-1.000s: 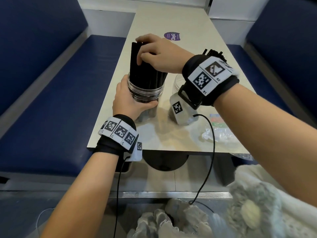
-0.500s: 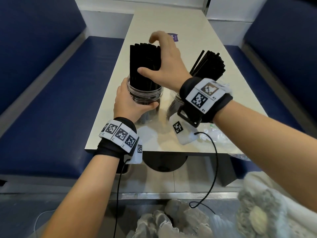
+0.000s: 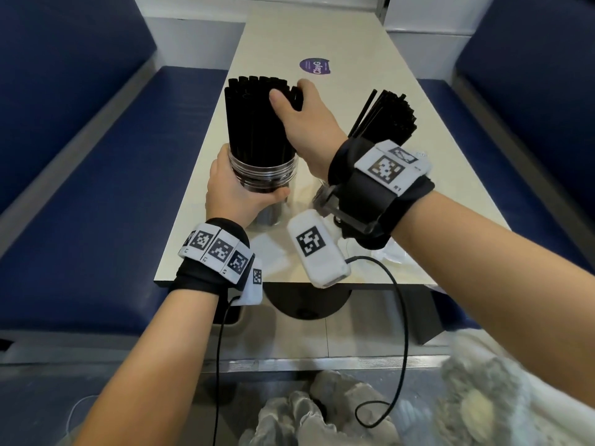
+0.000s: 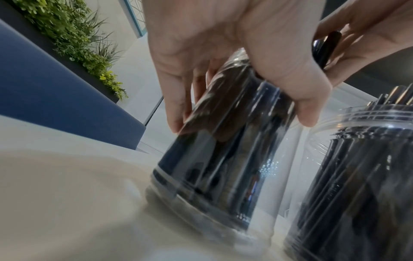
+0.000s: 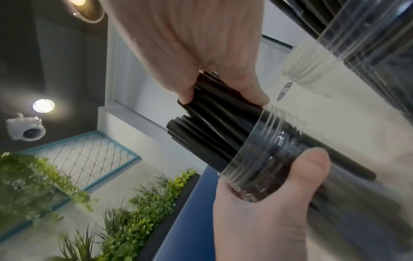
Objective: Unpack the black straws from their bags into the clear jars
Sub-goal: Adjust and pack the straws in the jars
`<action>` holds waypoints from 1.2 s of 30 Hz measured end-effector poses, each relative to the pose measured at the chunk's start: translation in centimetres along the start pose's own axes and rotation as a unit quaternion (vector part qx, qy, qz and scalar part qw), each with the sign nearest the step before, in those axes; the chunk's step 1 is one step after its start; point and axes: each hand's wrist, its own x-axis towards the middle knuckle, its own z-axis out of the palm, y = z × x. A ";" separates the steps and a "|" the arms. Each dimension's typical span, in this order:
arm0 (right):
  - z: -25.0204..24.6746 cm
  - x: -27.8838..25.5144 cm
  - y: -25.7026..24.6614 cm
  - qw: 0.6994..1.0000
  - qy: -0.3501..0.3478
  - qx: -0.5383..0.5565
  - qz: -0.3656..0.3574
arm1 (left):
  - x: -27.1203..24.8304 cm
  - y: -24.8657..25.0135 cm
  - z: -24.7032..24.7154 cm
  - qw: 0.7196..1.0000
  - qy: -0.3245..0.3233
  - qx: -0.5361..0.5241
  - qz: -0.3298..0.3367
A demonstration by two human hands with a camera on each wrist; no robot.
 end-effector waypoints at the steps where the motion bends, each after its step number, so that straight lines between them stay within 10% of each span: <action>1: 0.0 -0.1 0.1 1.000 -0.003 -0.015 -0.008 | 0.0 0.0 0.0 1.000 -0.003 0.000 0.000; 6: -0.3 -0.7 -1.2 0.983 0.031 -0.144 -0.105 | -0.1 0.1 0.0 1.000 -0.013 0.010 -0.003; 12: 0.0 -0.1 -2.5 0.885 -0.062 -0.440 -0.140 | -0.2 0.2 0.1 0.998 -0.058 -0.029 -0.019; 19: 0.8 0.2 -2.6 0.906 -0.008 -0.410 -0.104 | -0.5 0.3 -0.1 0.997 -0.068 -0.028 -0.014; 25: 1.1 0.4 -3.2 0.821 -0.076 -0.533 -0.192 | -0.3 0.2 -0.4 0.996 -0.081 -0.032 -0.026; 36: 1.1 1.5 -2.3 0.859 -0.047 -0.478 -0.176 | 0.2 -0.8 0.0 0.997 -0.079 -0.024 -0.011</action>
